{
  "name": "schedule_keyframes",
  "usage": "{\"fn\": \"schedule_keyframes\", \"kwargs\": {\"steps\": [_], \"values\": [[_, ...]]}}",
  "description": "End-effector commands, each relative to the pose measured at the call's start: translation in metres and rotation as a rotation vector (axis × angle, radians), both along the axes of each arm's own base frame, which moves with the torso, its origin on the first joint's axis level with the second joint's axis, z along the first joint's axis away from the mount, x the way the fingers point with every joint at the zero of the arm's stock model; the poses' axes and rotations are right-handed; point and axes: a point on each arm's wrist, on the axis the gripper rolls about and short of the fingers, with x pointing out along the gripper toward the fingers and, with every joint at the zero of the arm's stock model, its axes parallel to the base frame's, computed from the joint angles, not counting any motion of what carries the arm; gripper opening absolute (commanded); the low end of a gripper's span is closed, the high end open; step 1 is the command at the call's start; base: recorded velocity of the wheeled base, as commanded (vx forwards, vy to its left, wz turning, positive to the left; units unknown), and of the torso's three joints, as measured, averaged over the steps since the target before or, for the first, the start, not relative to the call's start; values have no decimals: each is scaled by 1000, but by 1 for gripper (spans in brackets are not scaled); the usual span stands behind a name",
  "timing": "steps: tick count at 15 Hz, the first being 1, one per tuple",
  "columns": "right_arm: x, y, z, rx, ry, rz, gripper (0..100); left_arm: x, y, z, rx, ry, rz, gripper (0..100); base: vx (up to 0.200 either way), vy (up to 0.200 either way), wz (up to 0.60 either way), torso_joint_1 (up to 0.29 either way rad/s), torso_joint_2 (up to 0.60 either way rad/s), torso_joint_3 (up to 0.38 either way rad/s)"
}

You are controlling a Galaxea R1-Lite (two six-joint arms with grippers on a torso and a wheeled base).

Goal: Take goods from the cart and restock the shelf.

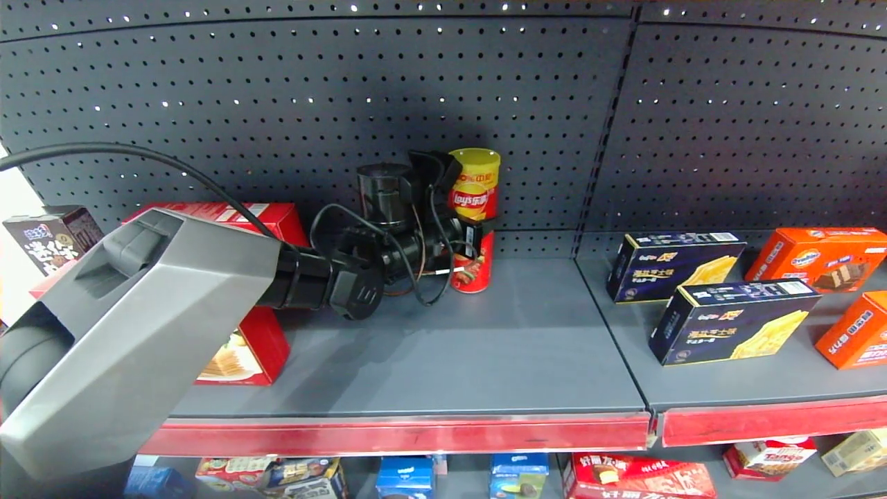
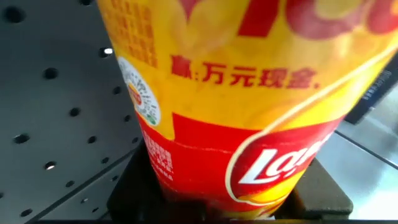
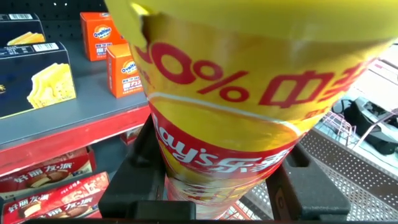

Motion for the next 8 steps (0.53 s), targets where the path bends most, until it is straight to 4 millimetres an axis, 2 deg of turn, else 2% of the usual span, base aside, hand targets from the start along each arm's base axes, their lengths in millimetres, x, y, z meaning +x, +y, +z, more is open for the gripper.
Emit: {"fn": "schedule_keyframes", "kwargs": {"steps": [1, 4, 8], "values": [[-1, 0, 1, -3, -8, 1, 0, -3, 0, 1, -9, -4, 1, 0, 0, 0, 0, 0, 0, 0], [-3, 1, 4, -7, -19, 6, 0, -18, 0, 16, -43, 6, -16, 0, 0, 0, 0, 0, 0, 0], [-9, 2, 2, -13, -42, 16, 0, -42, 10, 38, -46, 1, -21, 0, 0, 0, 0, 0, 0, 0]]}}
